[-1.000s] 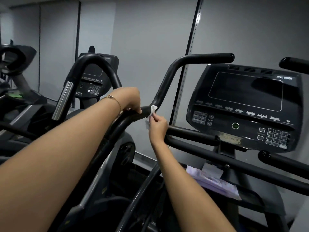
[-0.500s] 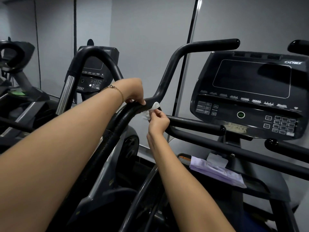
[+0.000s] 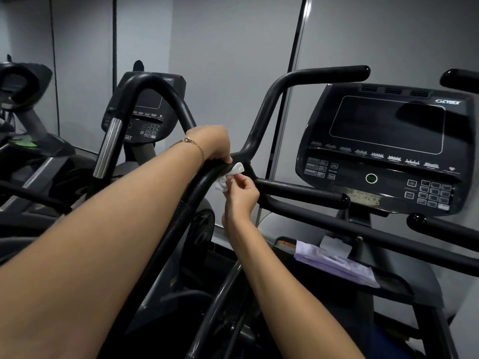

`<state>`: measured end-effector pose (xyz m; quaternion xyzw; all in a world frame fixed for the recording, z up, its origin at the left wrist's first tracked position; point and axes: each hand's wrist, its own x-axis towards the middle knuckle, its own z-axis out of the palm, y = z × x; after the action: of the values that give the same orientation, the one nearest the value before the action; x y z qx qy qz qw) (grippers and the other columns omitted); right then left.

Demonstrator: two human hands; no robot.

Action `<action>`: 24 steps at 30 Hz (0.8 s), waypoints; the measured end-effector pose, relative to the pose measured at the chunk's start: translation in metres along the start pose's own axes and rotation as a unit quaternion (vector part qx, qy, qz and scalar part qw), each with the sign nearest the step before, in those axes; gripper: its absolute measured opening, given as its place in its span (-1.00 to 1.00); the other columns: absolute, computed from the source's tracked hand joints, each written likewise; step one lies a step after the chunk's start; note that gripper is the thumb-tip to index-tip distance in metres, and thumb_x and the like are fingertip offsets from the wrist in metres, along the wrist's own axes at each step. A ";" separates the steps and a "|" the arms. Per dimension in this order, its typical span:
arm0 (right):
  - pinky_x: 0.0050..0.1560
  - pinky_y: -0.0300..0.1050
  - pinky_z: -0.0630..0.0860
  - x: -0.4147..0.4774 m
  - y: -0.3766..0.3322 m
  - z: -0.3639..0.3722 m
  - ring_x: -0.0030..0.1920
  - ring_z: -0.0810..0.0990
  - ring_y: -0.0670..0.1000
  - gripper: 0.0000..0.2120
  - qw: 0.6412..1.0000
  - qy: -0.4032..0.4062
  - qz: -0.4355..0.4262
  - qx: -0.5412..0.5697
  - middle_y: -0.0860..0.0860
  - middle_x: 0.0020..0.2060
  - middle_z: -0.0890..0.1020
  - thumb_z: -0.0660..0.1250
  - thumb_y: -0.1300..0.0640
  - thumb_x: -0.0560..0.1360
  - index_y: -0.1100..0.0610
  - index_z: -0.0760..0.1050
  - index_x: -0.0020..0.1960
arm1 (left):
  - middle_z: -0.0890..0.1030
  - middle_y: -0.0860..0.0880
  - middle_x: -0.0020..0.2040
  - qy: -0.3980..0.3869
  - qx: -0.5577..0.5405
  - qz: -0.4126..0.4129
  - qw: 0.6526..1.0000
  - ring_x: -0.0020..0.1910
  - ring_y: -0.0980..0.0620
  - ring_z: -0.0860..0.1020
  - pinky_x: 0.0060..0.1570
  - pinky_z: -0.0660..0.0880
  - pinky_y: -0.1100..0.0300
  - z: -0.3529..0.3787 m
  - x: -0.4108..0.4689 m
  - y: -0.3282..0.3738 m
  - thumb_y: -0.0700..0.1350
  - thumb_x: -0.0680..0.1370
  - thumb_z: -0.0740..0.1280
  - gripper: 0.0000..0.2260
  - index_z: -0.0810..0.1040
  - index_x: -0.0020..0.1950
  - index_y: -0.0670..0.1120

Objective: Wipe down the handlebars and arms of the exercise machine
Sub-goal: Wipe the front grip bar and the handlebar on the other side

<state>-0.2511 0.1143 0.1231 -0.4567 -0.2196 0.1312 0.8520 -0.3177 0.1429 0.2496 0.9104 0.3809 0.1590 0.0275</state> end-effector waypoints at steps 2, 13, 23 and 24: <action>0.05 -0.06 0.52 0.005 -0.003 -0.004 -0.19 0.56 -0.03 -0.87 1.000 0.000 -0.012 -0.003 0.02 -0.27 0.58 0.31 0.37 0.47 0.17 0.51 -0.12 | 0.56 -0.05 -0.06 0.005 0.011 -0.004 1.000 0.07 -0.12 0.56 0.14 0.46 0.04 0.000 -0.002 0.003 0.08 0.48 0.36 -0.69 0.57 0.13 -0.08; 0.06 -0.19 0.54 -0.027 -0.018 -0.008 -0.08 0.61 -0.03 -0.79 0.995 -0.035 -0.087 -0.046 0.12 -0.10 0.65 0.27 0.38 0.49 0.30 0.58 0.09 | 0.43 -0.01 -0.30 0.003 0.068 0.007 0.998 -0.04 -0.12 0.50 0.21 0.42 -0.08 -0.002 -0.007 0.004 -0.06 0.52 0.28 -0.88 0.48 -0.12 -0.10; -0.12 -0.31 0.50 -0.043 -0.031 -0.039 -0.19 0.58 -0.15 -0.76 0.970 -0.144 -0.150 -0.124 0.15 -0.12 0.62 0.27 0.38 0.50 0.11 0.61 0.01 | 0.59 -0.15 -0.11 0.017 -0.269 0.034 0.962 -0.20 -0.10 0.53 -0.11 0.56 0.06 -0.004 -0.039 -0.038 -0.10 0.50 0.38 -0.72 0.59 0.16 -0.18; -0.09 -0.31 0.51 -0.026 -0.038 -0.040 -0.13 0.58 -0.14 -0.76 0.970 -0.124 -0.154 -0.139 0.13 -0.05 0.62 0.25 0.37 0.51 0.18 0.58 0.11 | 0.61 -0.14 -0.08 0.026 -0.267 0.030 0.963 -0.19 -0.10 0.55 -0.09 0.56 0.06 -0.003 -0.050 -0.048 -0.06 0.48 0.41 -0.68 0.58 0.19 -0.15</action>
<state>-0.2526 0.0535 0.1287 -0.5118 -0.4072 0.0215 0.7562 -0.3847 0.1414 0.2306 0.8768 0.2974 0.2790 0.2547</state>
